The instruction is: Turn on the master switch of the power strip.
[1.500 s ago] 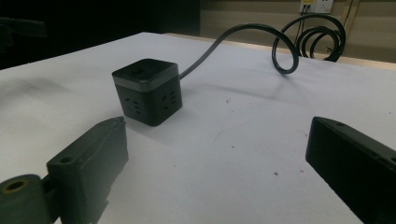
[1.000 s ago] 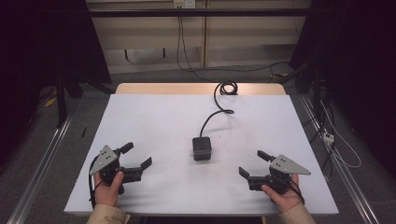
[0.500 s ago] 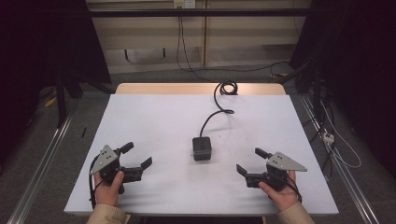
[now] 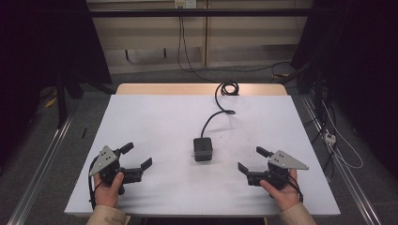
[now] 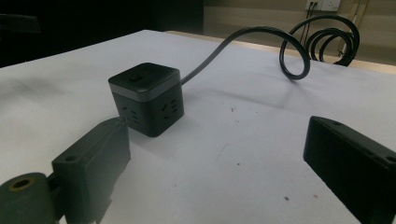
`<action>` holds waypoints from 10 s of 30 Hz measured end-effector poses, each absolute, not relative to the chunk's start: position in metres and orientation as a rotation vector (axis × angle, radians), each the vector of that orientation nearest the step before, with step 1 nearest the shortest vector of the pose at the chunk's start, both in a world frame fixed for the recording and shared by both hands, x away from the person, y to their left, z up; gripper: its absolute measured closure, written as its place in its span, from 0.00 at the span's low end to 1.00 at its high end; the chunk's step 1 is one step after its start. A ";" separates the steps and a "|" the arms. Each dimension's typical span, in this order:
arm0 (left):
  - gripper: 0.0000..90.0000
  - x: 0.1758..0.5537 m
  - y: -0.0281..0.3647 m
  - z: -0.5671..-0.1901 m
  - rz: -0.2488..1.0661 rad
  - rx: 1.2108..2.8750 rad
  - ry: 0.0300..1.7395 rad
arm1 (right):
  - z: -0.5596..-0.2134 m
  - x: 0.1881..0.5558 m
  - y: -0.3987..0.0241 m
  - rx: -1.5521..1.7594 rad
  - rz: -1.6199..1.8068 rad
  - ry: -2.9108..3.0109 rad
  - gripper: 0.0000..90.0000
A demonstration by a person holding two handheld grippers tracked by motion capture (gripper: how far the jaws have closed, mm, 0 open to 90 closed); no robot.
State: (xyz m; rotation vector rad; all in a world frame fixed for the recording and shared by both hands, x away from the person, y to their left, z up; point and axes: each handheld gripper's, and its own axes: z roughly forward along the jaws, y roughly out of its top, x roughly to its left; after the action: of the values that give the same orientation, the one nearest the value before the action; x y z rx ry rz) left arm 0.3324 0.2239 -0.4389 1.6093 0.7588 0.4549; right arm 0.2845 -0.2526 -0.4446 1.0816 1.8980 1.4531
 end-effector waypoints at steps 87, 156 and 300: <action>0.04 0.333 0.222 -0.438 0.444 1.599 0.743 | -0.432 0.329 -0.191 1.052 1.472 2.031 0.35; 0.04 0.332 0.223 -0.439 0.441 1.609 0.738 | -0.428 0.348 -0.160 1.030 1.489 2.156 0.90; 0.04 0.330 0.222 -0.439 0.440 1.613 0.732 | -0.434 0.356 -0.139 0.965 1.384 2.182 1.00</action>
State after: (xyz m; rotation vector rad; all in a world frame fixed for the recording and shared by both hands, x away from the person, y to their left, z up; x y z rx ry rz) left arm 0.3304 0.2216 -0.4388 1.6134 0.7317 0.4400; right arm 0.3557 -0.1393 -0.4340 0.9649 2.1817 1.3843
